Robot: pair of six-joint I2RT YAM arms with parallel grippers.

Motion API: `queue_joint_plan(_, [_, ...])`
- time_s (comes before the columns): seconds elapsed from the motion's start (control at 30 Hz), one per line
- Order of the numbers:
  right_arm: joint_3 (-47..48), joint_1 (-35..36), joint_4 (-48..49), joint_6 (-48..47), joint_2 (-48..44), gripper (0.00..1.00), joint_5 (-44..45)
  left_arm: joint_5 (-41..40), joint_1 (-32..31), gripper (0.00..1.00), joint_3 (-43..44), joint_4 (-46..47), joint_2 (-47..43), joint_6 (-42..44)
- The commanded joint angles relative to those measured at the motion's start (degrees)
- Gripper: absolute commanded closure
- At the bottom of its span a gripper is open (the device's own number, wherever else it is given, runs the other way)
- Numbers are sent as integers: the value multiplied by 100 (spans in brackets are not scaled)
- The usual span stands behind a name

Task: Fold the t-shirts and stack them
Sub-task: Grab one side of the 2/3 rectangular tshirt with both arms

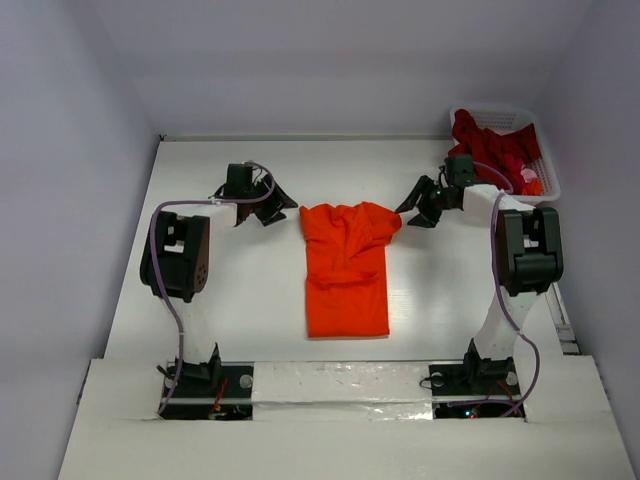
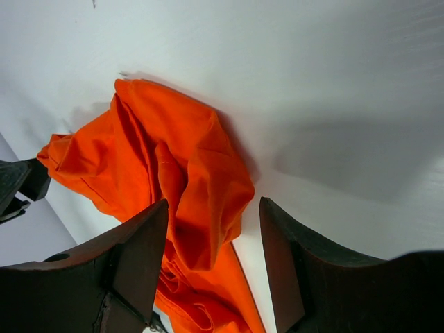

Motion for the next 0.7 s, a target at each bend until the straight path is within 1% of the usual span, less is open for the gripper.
queue_joint_plan(0.0, [-19, -91, 321, -4, 11, 40, -92, 471, 48, 52, -107, 608, 61, -213])
queue_joint_plan(0.17, [7, -92, 313, 13, 81, 40, -101, 866, 48, 52, -221, 1048, 193, -512])
queue_joint_plan(0.37, [34, -92, 426, 171, 354, 40, -347, 911, 48, 52, -257, 1093, 132, -574])
queue_joint_plan(0.67, [148, -92, 506, 242, 617, 40, -435, 937, 48, 52, -213, 1049, 52, -600])
